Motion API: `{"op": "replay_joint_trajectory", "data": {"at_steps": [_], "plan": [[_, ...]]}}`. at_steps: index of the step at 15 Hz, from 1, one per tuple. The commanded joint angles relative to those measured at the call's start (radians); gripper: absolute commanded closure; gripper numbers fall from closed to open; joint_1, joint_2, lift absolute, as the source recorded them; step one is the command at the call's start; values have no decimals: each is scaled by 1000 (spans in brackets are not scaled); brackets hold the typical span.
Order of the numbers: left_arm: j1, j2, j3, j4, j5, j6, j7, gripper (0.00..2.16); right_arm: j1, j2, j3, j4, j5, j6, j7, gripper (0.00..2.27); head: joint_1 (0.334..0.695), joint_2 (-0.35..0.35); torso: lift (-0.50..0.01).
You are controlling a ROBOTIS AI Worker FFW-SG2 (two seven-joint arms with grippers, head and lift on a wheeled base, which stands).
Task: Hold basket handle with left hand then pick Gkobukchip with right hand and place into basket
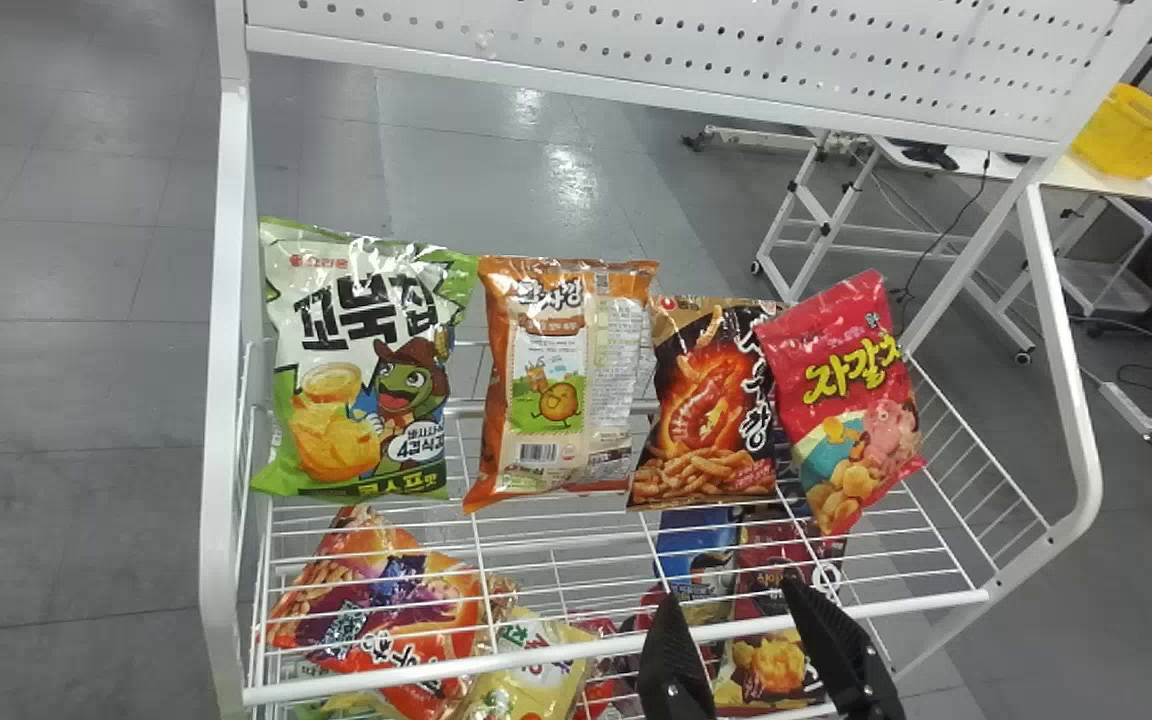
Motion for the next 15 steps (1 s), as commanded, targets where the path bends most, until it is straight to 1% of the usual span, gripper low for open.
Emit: {"op": "replay_joint_trajectory", "data": {"at_steps": [1,9,10,12,13,15], "plan": [[0,-3,0,0,0,1,0,1413,0,2,-1,0,0,0,0,161,695,-350,-32],[0,-3,-1,0,0,1,-3,1413,-2,6,-1,0,5,6,0,161,695,-350,-32],[0,-3,-1,0,0,1,-3,1413,-9,9,1,-1,9,37,0,161,695,-350,-32],[0,-3,-1,0,0,1,-3,1413,-54,18,10,-29,32,218,0,161,695,-350,-32],[0,-3,-3,0,-2,1,-3,1413,-81,25,19,-37,32,270,2,161,695,-350,-32],[2,-3,-1,0,-2,1,-1,1413,-124,38,41,-41,49,316,0,164,695,-350,-32]]}}
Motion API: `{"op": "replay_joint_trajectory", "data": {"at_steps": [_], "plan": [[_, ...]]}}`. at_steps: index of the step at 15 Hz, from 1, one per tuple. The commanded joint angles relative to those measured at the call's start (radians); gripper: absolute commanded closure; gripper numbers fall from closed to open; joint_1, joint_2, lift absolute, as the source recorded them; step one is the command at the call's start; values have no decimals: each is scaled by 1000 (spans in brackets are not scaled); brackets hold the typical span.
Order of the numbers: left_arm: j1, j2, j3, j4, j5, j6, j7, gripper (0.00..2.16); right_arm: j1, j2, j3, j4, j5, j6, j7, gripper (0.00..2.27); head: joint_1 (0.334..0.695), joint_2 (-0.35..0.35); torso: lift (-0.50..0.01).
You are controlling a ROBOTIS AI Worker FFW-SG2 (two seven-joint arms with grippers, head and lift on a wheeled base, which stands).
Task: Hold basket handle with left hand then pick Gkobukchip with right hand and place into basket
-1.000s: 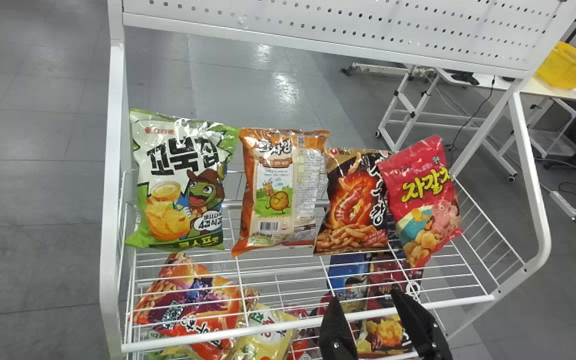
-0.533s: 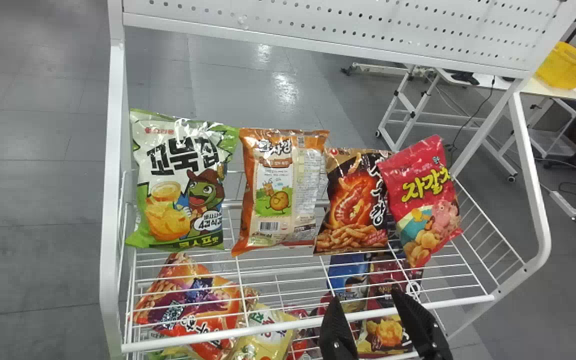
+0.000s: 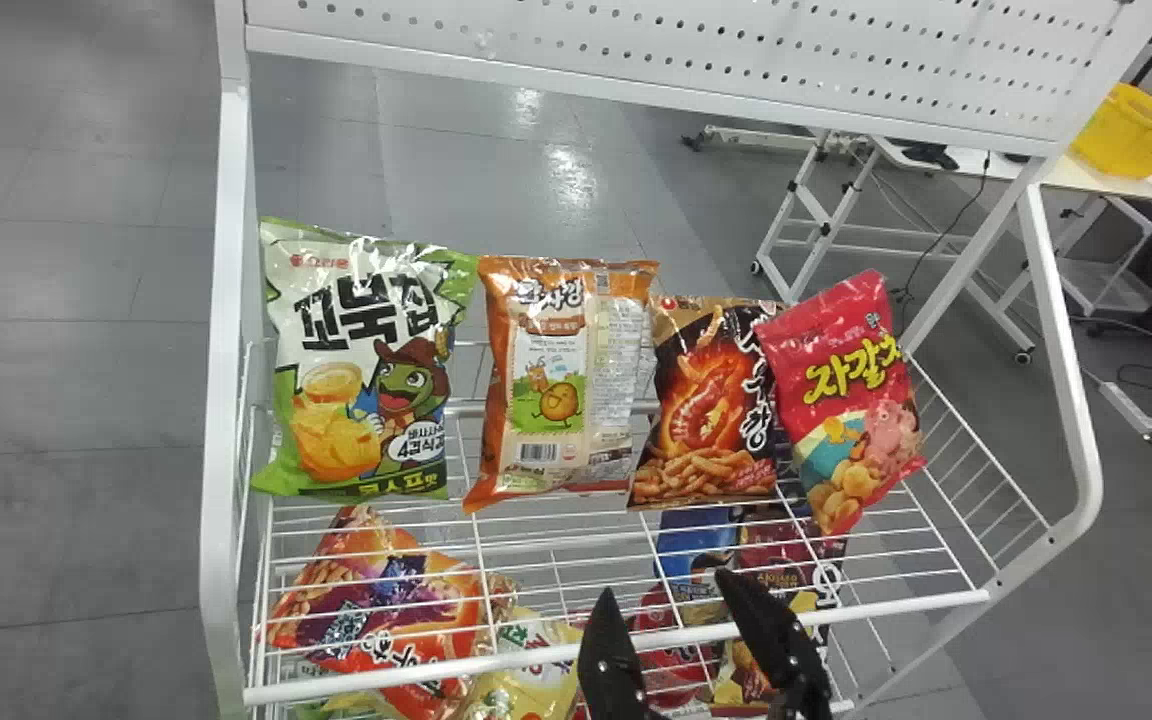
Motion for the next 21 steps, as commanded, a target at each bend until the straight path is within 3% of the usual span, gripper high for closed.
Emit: {"op": "replay_joint_trajectory", "data": {"at_steps": [1,6,12,17,21], "plan": [[1,-3,2,0,0,1,1,1413,-45,14,25,-5,12,41,0,164,695,-350,-32],[-13,-3,5,-9,0,1,4,1413,-195,70,107,-8,90,283,2,164,695,-346,-32],[-25,-3,21,2,7,1,3,1413,-365,169,183,36,174,449,0,167,695,-199,-32],[-16,-3,22,5,6,1,4,1413,-533,239,217,181,185,443,4,167,695,-112,-32],[2,-3,22,-9,6,1,3,1413,-652,239,256,277,211,471,2,167,695,-60,-32]]}}
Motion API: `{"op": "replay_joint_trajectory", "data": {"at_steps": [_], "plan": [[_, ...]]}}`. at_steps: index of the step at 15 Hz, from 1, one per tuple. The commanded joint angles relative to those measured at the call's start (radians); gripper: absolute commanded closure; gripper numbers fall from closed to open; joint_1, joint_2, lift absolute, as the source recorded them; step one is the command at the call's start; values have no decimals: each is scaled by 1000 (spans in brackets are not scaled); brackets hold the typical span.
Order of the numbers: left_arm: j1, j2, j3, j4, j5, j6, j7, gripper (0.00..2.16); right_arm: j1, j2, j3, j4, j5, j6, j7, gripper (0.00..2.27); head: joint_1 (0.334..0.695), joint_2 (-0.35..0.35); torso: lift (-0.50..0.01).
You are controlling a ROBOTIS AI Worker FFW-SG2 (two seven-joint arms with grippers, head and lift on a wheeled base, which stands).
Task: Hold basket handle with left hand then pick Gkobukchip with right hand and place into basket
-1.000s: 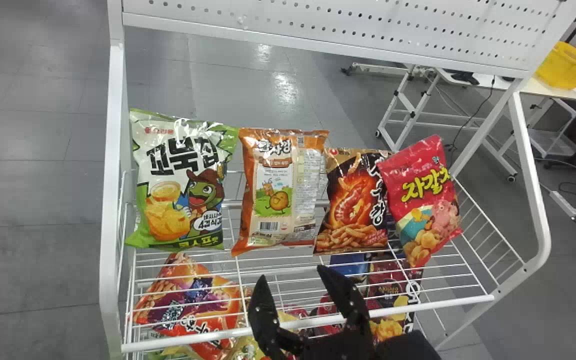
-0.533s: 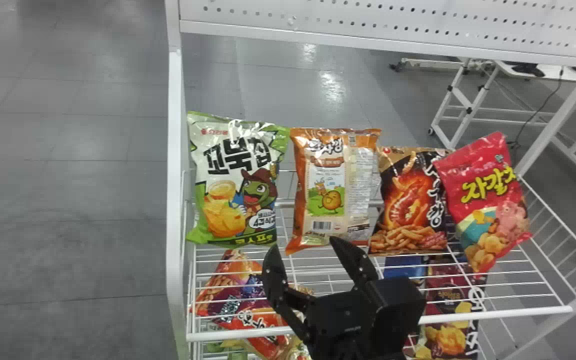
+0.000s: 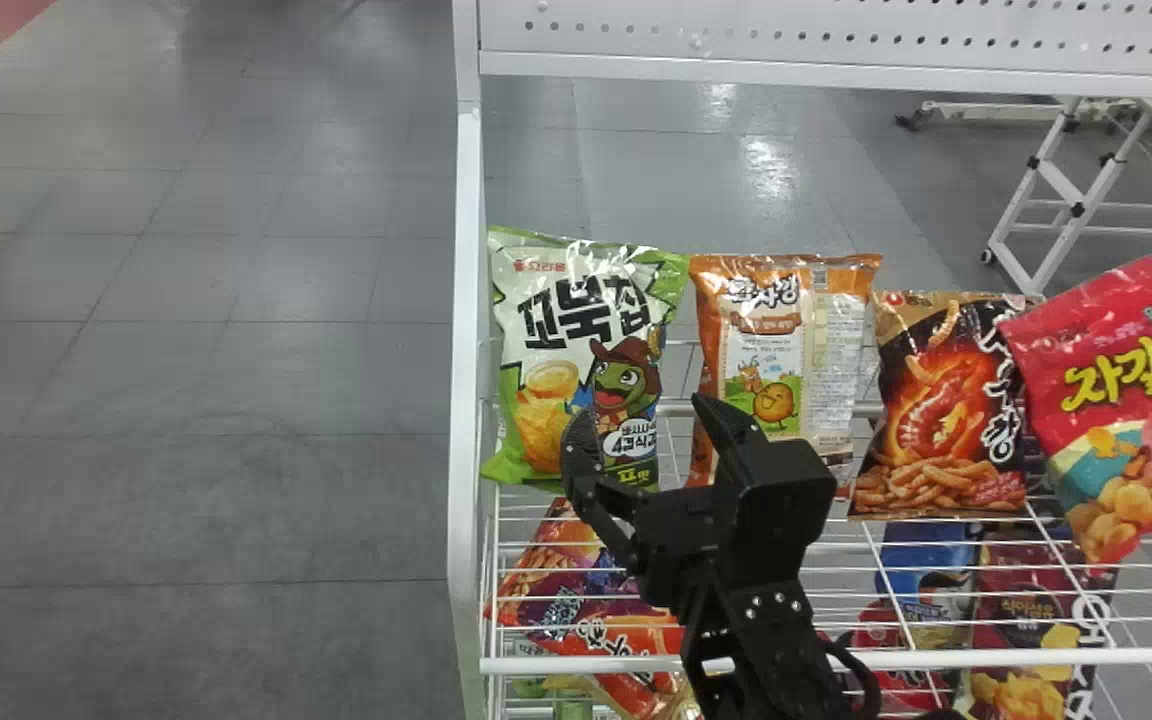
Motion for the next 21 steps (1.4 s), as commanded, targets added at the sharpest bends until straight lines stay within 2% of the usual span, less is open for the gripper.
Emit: {"op": "replay_joint_trajectory", "data": {"at_steps": [1,4,13,14,15,16,17,18,21], "plan": [[9,-3,-1,-2,0,1,-4,1413,-66,1,31,55,17,21,-5,167,695,-51,-32],[12,-3,-3,1,0,1,-5,1413,-98,1,31,71,13,67,-7,167,695,-12,-32],[12,-3,1,24,0,1,-8,1413,-198,1,31,166,-4,125,4,218,695,-1,-32],[10,-3,1,33,-1,1,-10,1413,-198,1,31,166,-4,138,10,340,695,1,-32],[7,-3,-1,42,-1,1,-11,1413,-198,1,32,164,-6,159,23,620,695,2,-32],[7,-3,-3,45,-1,1,-11,1413,-196,1,32,158,-7,187,24,1028,695,4,-32],[9,-3,-4,47,-1,1,-11,1413,-192,1,37,143,-17,239,24,1696,695,8,-32],[9,-3,-6,45,-3,1,-11,1413,-186,1,43,118,-17,251,24,1916,695,9,-32],[10,-3,-15,42,-9,1,-11,1413,-169,1,48,80,-20,254,23,2047,695,13,-32]]}}
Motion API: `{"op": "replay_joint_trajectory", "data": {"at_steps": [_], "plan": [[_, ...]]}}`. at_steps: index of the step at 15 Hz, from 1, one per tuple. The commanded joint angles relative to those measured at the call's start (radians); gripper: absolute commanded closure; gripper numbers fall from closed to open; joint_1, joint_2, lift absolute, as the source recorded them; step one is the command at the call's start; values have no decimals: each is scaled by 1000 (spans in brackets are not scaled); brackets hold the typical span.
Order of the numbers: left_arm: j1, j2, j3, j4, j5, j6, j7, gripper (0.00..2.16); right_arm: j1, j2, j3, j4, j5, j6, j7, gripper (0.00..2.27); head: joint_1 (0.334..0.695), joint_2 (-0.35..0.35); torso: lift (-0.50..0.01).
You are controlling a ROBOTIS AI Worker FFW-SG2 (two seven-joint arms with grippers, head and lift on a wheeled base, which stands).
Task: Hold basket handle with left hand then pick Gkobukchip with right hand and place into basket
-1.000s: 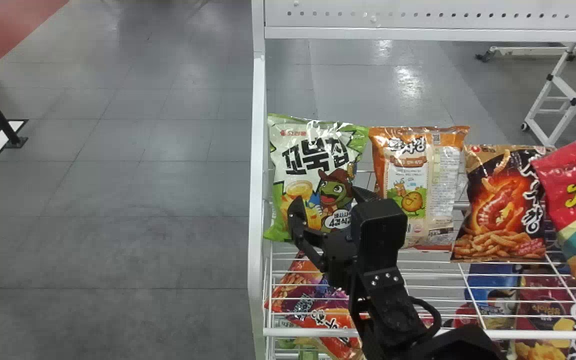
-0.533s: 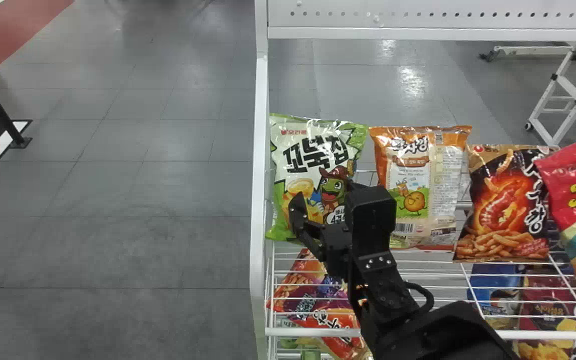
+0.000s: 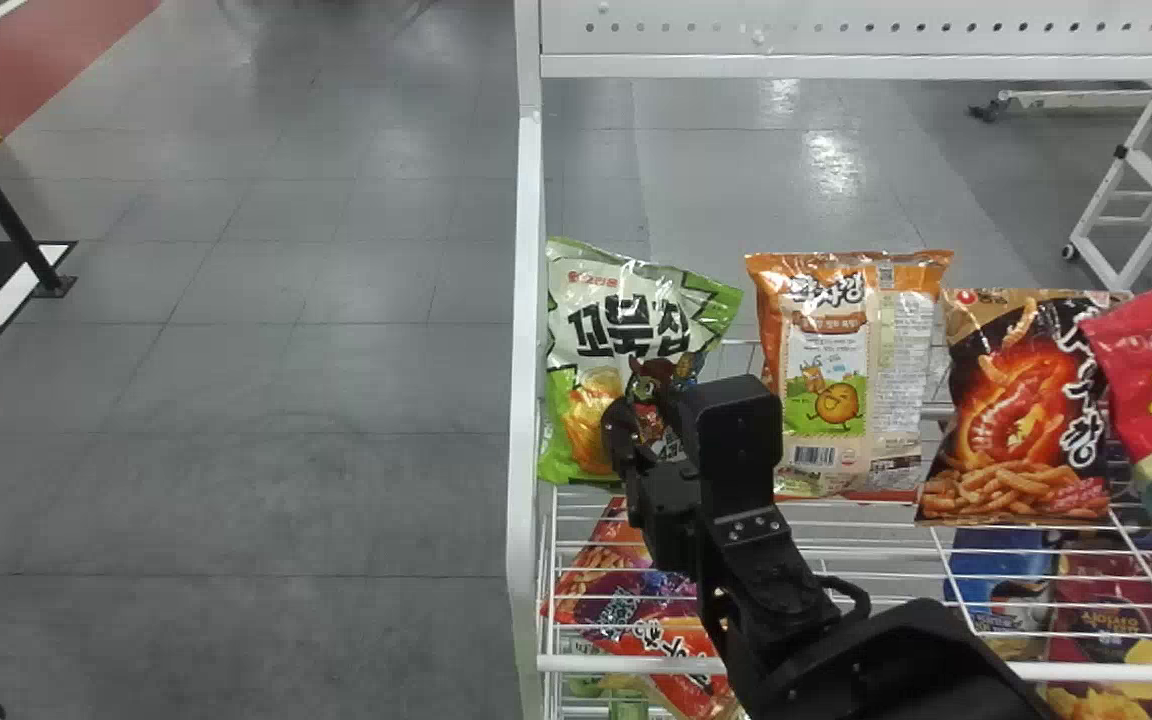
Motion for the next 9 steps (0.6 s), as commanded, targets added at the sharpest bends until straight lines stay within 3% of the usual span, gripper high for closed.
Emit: {"op": "replay_joint_trajectory", "data": {"at_steps": [1,6,9], "plan": [[4,-3,-5,-6,-5,1,1,1413,17,1,-1,-27,-2,-13,0,2047,695,17,-32],[12,-3,-18,-19,-12,1,9,1413,91,-6,-27,-148,-50,-29,-5,2074,695,7,-32],[12,-3,-22,-50,-14,1,21,1413,218,-83,-97,-371,-157,137,-5,2074,695,-39,-32]]}}
